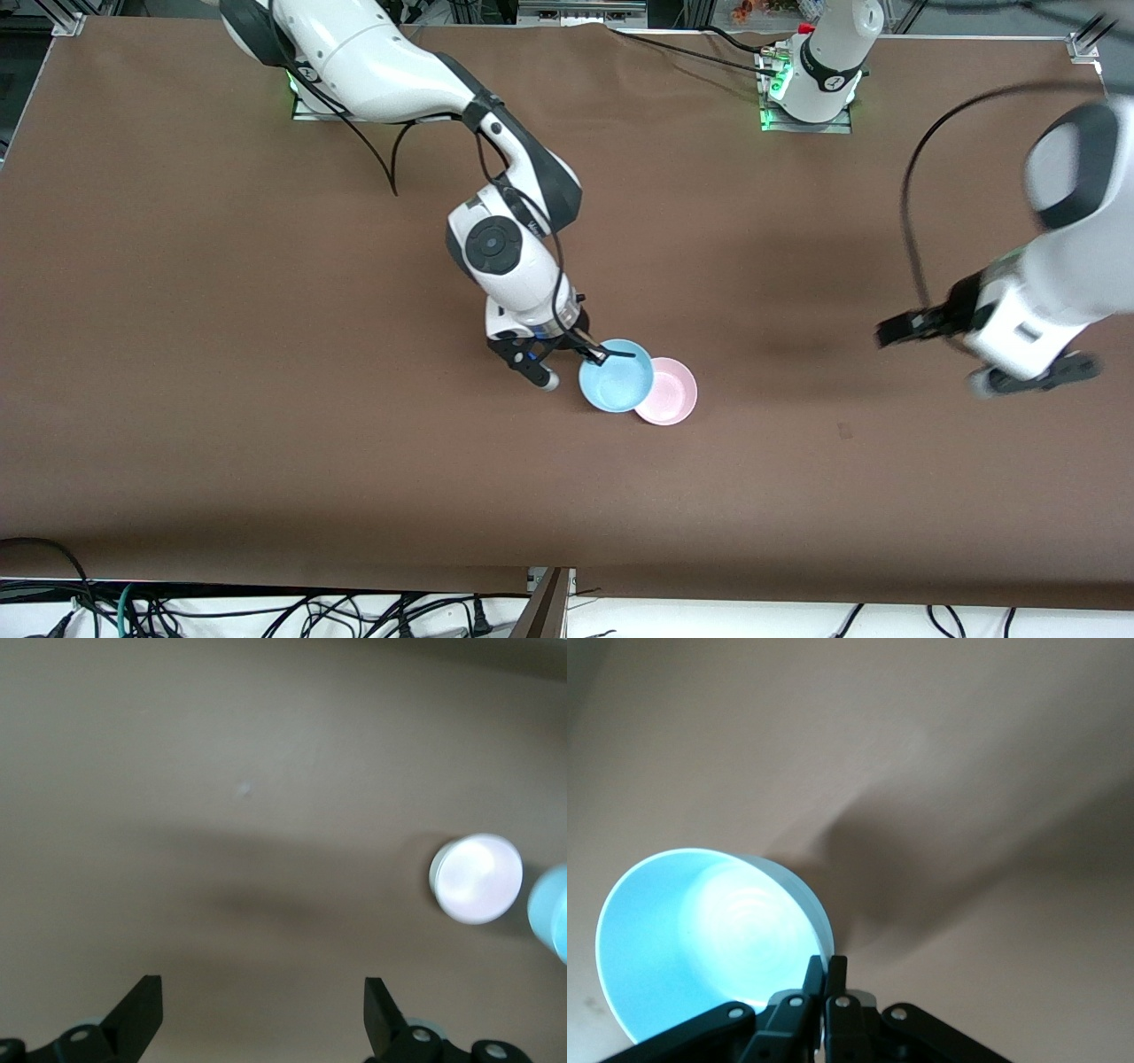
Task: Stack pink and blue bowls on white bowl
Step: 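Lower the light blue bowl into the pink bowl with the right gripper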
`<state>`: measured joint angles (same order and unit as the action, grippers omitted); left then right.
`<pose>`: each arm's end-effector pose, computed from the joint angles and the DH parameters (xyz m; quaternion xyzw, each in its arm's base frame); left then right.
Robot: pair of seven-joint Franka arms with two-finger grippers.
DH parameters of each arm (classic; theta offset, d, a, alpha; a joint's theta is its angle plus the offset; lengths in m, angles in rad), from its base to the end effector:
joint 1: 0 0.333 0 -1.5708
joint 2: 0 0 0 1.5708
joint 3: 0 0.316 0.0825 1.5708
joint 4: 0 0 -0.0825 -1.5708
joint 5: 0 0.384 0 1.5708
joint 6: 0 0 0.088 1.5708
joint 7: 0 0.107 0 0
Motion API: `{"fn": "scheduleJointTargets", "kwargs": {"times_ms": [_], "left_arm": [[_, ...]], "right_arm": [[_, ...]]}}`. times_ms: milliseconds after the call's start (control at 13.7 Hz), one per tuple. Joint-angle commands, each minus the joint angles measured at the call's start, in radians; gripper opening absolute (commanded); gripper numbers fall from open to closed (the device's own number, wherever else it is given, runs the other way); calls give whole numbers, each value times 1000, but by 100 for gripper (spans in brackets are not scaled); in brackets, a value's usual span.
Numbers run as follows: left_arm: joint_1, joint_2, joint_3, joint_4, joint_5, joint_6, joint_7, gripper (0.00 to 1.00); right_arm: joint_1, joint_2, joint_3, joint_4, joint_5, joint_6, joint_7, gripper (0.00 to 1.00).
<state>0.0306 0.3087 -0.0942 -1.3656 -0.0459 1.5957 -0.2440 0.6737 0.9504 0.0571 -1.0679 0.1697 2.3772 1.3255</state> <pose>0.6431 -0.0370 0.5388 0.9942 0.0931 -0.0438 0.0309 0.6112 0.5271 0.2894 -0.9157 0.3491 -0.0155 0.1986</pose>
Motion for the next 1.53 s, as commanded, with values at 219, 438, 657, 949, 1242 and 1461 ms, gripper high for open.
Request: {"fn": "scheduleJointTargets", "kwargs": {"times_ms": [219,438,657,949,1242,1461], "left_arm": [[26,-120,-7,-47,83,-114,72,100],[28,-111,-2,-41,135,-128,130,100],[37,-102,2,-36,109,-128,137,100],[41,-120,4,-49,55,-128,120,100],[45,-100,4,-38,57,-132,120,100],[45,-99,4,-35,55,-131,121,100]], "right_arm": [[70,86,-6,71,14,177,159,0],[95,117,-8,71,11,243,201,0],[96,125,-11,71,11,246,196,0],[89,129,-16,72,8,284,169,0],[93,152,-16,77,4,319,159,0],[93,159,-17,77,4,321,121,0]]}}
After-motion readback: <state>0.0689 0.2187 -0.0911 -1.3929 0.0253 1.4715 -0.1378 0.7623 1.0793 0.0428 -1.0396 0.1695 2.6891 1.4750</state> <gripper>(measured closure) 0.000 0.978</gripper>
